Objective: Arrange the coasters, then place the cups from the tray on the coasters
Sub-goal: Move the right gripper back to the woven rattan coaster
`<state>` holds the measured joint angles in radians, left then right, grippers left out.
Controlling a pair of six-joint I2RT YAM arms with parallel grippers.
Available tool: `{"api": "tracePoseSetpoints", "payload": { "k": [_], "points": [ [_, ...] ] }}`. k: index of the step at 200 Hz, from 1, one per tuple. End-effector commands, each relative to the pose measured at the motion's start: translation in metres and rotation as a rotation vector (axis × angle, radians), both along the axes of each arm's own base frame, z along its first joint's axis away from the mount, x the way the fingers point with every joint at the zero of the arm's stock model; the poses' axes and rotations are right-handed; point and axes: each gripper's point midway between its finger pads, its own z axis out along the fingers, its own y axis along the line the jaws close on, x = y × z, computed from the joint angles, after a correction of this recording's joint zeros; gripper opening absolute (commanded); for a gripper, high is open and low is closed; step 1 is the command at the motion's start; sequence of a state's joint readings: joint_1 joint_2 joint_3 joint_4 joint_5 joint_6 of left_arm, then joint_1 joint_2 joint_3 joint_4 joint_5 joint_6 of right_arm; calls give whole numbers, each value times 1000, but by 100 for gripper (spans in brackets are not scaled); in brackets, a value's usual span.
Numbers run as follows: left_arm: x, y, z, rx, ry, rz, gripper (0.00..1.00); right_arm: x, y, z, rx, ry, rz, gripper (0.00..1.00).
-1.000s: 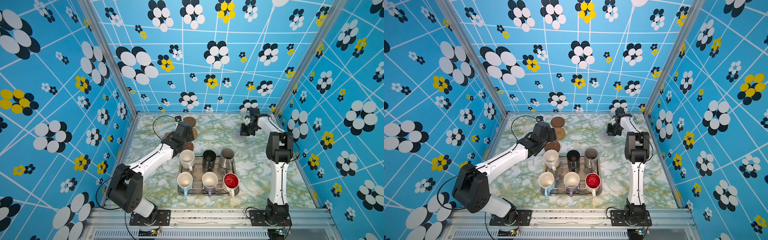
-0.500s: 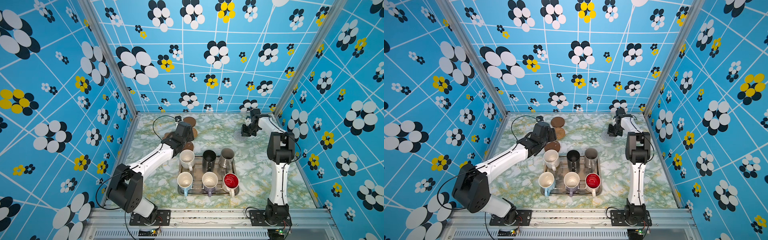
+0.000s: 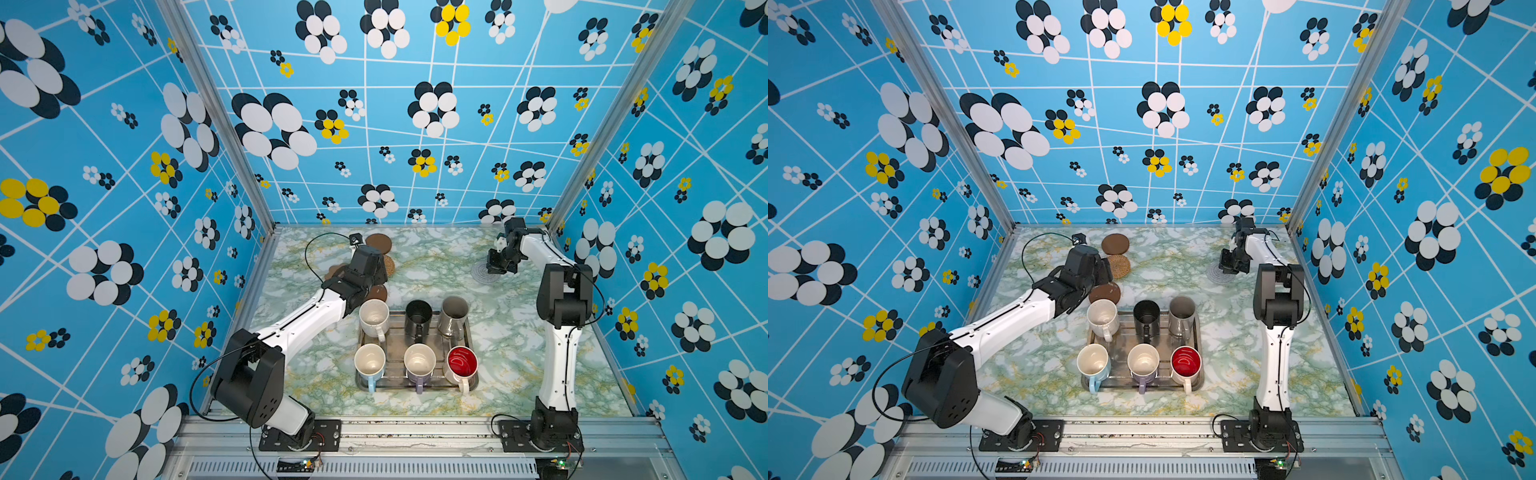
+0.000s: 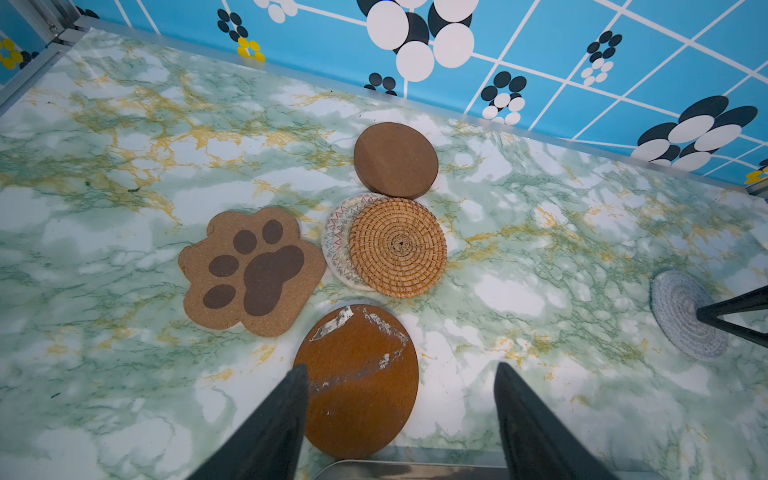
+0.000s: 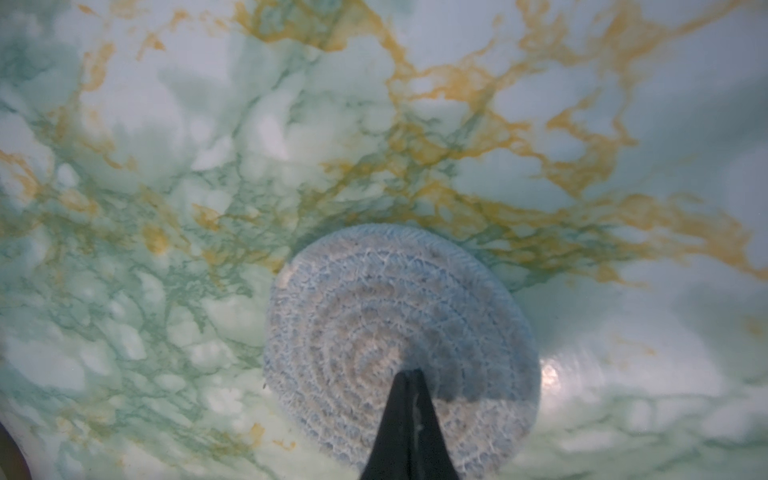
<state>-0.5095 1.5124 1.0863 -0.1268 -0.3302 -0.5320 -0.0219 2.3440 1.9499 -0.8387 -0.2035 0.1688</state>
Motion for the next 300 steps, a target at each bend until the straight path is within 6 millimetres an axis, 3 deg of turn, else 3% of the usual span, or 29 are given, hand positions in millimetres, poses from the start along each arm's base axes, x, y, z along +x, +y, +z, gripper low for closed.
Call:
{"api": "tracePoseSetpoints", "payload": {
  "k": [1,40,65,84,89,123,179,215,300],
  "points": [
    [0,6,12,-16,-34,18,72,-6,-3,31,1,-2,-4,5],
    [1,7,7,-13,-18,34,72,5,21,79,58,-111,37,8],
    [3,9,2,-3,-4,47,71,6,61,92,114,-147,115,11],
    [5,11,-4,-2,19,64,71,6,96,93,171,-158,185,17],
    [6,13,-6,-3,27,71,71,2,121,94,192,-156,233,19],
    [9,18,-23,5,88,97,70,-2,193,94,305,-156,367,31],
    [16,25,-55,-70,179,108,70,-4,270,73,353,-124,473,42],
    [22,28,-76,-112,217,107,69,-1,292,55,394,-92,465,47],
    [45,-1,-116,-325,243,6,67,6,320,38,505,-82,412,49]
  ]
}}
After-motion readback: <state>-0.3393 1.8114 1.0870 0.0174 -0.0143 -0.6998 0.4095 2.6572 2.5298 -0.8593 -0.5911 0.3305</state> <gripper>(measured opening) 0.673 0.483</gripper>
